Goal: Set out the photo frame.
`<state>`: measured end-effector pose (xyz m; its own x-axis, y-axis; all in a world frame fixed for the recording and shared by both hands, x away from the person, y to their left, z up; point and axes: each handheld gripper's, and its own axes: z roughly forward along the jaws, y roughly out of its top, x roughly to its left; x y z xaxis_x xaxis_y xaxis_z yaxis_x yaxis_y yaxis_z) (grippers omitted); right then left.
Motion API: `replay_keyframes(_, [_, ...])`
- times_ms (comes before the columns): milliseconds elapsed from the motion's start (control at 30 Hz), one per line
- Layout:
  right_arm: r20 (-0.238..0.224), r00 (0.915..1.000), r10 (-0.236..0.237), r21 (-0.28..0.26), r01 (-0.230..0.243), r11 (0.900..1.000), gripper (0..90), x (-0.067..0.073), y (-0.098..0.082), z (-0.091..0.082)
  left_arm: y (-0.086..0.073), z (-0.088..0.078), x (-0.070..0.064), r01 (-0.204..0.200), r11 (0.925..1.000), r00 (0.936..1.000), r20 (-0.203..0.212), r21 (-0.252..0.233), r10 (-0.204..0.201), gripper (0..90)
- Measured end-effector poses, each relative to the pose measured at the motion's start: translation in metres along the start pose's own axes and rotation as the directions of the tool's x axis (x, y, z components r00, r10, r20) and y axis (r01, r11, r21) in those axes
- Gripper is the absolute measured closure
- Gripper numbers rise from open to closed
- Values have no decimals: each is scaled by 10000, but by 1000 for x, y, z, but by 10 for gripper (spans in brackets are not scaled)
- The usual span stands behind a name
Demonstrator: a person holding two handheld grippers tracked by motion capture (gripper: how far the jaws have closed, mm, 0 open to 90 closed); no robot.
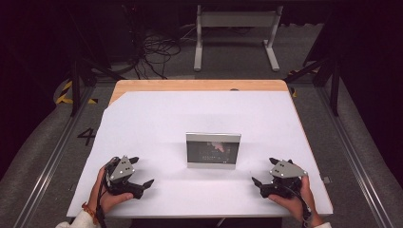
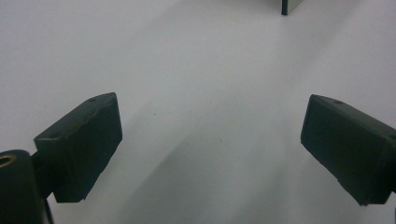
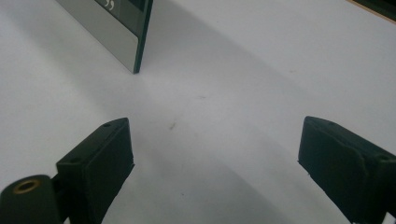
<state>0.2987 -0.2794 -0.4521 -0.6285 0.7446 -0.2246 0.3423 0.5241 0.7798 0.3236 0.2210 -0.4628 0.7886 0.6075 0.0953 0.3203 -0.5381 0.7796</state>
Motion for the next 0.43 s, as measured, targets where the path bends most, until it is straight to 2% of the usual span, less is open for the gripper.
replay_keyframes(100, [-10,10000,56,-19,-56,10000,105,-1,0,-1,0,1,0,6,10000,9999,-109,84,-6,63])
replay_keyframes(433, [115,9999,123,-60,-123,9999,104,-4,-3,-5,4,5,2,122,9999,9999,92,-66,-122,63])
